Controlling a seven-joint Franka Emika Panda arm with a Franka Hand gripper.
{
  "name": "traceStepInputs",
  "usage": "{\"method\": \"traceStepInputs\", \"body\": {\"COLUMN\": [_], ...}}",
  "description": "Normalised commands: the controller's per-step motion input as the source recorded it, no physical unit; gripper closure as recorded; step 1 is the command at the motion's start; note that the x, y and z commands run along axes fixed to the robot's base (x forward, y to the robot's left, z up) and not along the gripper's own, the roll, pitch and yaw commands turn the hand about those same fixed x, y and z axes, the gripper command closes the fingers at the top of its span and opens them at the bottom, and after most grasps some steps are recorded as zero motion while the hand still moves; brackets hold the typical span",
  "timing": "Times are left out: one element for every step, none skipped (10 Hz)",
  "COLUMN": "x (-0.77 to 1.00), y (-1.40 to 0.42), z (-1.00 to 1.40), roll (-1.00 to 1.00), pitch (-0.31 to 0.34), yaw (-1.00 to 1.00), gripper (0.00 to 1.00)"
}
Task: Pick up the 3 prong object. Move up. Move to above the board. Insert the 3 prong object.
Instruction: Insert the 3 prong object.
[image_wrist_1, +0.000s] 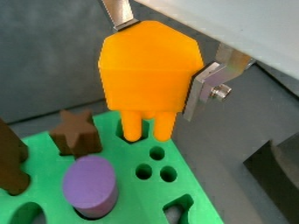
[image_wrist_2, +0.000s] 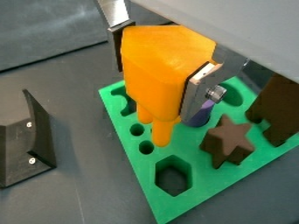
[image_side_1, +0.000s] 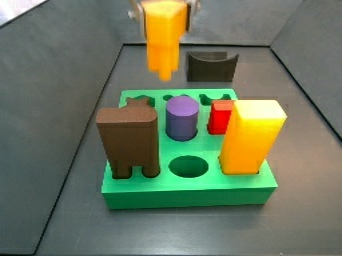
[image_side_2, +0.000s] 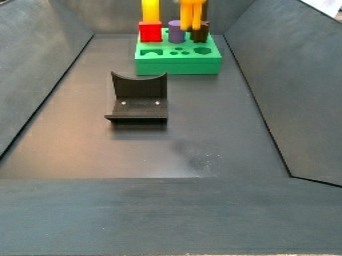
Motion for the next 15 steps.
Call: {"method": "traceStepInputs", "body": {"x": [0.00, 0.00, 0.01, 0.09, 0.29, 0.40, 0.40, 0.35, 0.09, 0.00, -0.09, -0.29, -0.29, -0.17, -0.11], "y": [0.00, 0.00, 0.00, 0.00, 0.06, 0.15, 0.11, 0.05, 0.00, 0.00, 0.00, 0.15, 0.19, 0.17, 0.14], "z": [-0.82, -0.72, -0.66, -0.47, -0.27, -0.02, 0.00, -0.01, -0.13, -0.20, -0.25, -0.28, -0.34, -0.40, -0.46], "roll": [0.16, 0.12, 0.01, 0.00, -0.01, -0.12, -0.18, -0.15, -0.13, -0.14, -0.09, -0.10, -0.13, -0.08, -0.13], "pitch": [-0.011, -0.026, -0.074, -0.029, 0.000, 0.074, 0.084, 0.053, 0.000, -0.020, -0.033, -0.036, -0.051, -0.006, -0.059], "yaw": [-0.39, -0.35, -0.21, 0.00, 0.03, 0.13, 0.18, 0.20, 0.08, 0.00, 0.00, -0.03, -0.09, -0.33, -0.26], "gripper": [1.00, 1.00, 1.00, 1.00, 1.00, 1.00, 1.00, 1.00, 1.00, 1.00, 1.00, 1.00, 1.00, 1.00, 1.00]}}
